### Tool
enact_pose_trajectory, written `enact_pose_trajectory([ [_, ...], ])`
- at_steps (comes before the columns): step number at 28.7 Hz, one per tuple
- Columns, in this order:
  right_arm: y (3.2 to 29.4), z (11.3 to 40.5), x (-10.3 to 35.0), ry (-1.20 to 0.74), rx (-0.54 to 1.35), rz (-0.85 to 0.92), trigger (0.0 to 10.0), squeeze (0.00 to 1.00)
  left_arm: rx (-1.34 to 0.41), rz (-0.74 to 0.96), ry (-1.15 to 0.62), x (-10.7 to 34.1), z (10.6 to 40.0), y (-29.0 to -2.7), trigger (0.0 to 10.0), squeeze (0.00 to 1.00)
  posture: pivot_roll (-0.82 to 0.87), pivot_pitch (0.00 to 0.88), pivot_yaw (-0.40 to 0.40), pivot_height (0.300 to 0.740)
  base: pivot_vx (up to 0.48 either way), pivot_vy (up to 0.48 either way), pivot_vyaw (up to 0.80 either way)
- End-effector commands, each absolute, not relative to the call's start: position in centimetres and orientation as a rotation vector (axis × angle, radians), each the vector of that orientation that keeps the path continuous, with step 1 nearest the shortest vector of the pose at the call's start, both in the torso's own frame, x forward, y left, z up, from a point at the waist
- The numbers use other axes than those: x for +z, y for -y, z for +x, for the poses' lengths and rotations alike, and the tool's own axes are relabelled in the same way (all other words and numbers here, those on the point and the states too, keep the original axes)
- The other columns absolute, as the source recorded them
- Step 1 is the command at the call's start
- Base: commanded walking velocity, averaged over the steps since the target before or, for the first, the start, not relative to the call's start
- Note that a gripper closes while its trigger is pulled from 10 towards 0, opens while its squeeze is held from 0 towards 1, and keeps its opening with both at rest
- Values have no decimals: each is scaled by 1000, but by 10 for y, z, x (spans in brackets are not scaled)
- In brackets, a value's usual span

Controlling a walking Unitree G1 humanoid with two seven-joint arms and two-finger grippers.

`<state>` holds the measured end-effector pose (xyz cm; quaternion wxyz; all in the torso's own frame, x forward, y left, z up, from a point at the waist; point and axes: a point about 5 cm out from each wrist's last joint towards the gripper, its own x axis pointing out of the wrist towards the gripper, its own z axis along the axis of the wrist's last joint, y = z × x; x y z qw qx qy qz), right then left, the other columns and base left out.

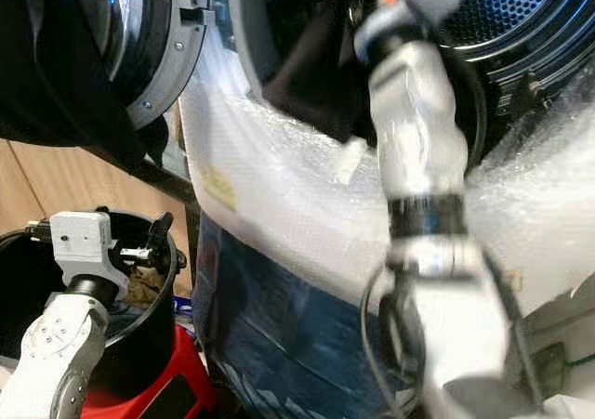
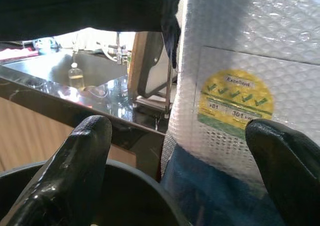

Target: Clothes washing

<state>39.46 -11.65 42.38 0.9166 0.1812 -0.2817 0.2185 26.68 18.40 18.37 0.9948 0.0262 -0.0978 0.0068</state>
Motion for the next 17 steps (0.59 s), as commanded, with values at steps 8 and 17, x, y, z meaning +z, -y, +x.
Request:
enact_pose_trajectory([
  [8,201,408,424,365,-229,263,0,0,-17,39,231,194,272,-176,10000,0,177,0,-125,740,0,0,0],
  [17,222,410,402,286,-398,243,2118,0,-15,42,230,194,271,-176,10000,0,187,0,-131,740,0,0,0],
])
